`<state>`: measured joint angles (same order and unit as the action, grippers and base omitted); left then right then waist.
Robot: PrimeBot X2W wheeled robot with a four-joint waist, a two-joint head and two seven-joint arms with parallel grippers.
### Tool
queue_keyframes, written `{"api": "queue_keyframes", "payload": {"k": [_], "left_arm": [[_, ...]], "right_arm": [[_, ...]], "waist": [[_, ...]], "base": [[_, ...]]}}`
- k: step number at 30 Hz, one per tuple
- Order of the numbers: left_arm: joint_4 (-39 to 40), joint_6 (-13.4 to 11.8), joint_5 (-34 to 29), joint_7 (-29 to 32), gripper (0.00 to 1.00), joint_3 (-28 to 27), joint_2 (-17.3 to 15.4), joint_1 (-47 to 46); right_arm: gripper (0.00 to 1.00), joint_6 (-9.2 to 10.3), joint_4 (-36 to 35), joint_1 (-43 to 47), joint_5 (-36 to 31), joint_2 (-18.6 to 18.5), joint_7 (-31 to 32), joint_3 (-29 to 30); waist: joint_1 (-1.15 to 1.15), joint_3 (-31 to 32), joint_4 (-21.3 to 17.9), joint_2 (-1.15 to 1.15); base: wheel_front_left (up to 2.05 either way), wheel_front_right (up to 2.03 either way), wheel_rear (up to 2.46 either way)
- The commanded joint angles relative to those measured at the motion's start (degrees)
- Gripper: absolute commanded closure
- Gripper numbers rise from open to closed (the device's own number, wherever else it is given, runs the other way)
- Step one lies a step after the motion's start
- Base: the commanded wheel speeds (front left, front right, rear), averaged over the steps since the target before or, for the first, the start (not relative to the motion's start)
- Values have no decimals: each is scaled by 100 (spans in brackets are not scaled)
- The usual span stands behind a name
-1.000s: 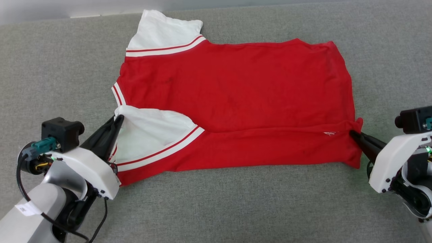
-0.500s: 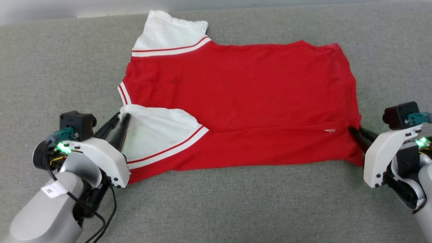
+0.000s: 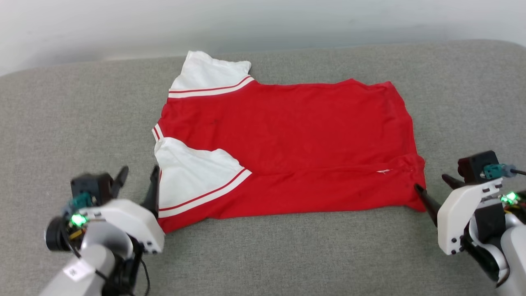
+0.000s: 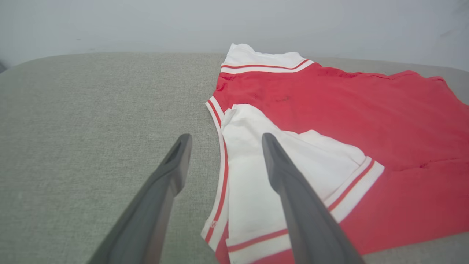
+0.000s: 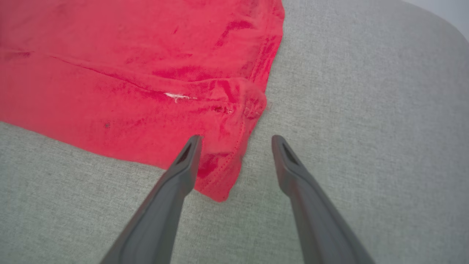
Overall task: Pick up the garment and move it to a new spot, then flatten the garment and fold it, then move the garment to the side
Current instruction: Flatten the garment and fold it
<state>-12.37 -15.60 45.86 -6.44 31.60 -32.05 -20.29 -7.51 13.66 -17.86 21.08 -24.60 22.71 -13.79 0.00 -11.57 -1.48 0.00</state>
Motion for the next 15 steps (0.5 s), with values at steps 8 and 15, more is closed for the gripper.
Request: {"api": "queue_keyframes", "payload": {"k": [8,15], "left_arm": [[1204,-580,109,677,0,228,-359,991],[1465,-1089,70,1252,0,228,-625,1057]], "right_arm": [[0,3,-907,893,-369,819,994,928],[0,3,-1730,1220,-590,1254,1387,1329]], "waist": [[0,23,-65,0],[0,-222,-140,0]], "base": [[0,0,0],[0,0,0]]}}
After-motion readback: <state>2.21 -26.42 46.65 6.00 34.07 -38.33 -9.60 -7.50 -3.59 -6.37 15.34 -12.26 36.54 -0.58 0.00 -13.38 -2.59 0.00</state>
